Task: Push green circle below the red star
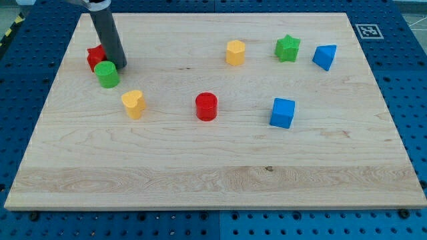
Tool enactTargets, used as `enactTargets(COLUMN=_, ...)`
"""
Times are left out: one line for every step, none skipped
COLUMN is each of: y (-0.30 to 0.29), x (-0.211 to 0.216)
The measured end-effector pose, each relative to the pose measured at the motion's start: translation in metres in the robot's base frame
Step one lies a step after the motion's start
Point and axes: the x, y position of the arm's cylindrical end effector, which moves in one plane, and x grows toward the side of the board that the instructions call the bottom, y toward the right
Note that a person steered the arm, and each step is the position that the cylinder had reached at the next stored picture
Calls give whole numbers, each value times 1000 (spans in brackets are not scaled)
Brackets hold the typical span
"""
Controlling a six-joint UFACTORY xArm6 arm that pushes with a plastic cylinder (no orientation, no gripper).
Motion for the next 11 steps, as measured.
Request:
enactTargets(y=33, x=4)
enactTargets(y=49, x=13)
enactTargets(y=48, x=25)
enactTargets(y=45, x=25)
enactTargets(y=39, x=25)
enactTargets(y=25, x=25)
enactTargets(y=17, x=25)
enactTargets(y=16, x=25)
enactTargets(y=14, x=25)
enactTargets(y=7, x=25)
enactTargets(y=7, x=25)
